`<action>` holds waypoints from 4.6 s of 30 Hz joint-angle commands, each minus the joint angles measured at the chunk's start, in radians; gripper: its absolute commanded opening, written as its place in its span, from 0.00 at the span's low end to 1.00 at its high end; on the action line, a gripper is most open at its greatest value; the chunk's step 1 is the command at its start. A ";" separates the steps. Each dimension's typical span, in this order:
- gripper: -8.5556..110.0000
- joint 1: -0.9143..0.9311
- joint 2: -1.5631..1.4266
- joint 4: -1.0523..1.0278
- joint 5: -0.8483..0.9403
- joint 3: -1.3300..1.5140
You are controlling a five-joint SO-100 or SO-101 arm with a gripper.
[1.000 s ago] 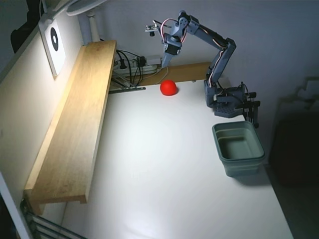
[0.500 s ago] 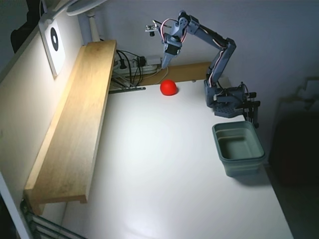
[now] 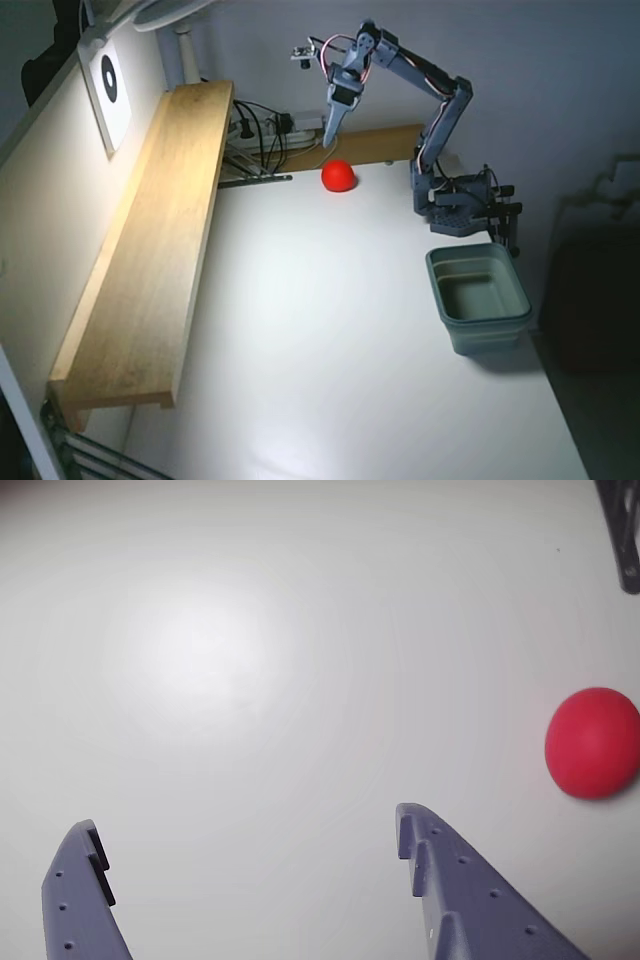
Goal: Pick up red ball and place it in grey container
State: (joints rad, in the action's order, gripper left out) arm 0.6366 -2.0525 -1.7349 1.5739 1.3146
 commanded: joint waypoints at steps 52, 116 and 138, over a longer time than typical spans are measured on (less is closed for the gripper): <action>0.39 0.606 0.106 0.006 -0.003 -0.048; 0.39 0.647 0.443 0.418 -0.003 0.025; 0.39 0.647 0.502 1.131 -0.003 0.679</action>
State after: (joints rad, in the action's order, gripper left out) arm 1.2763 -1.5616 -0.6719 1.5739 1.9451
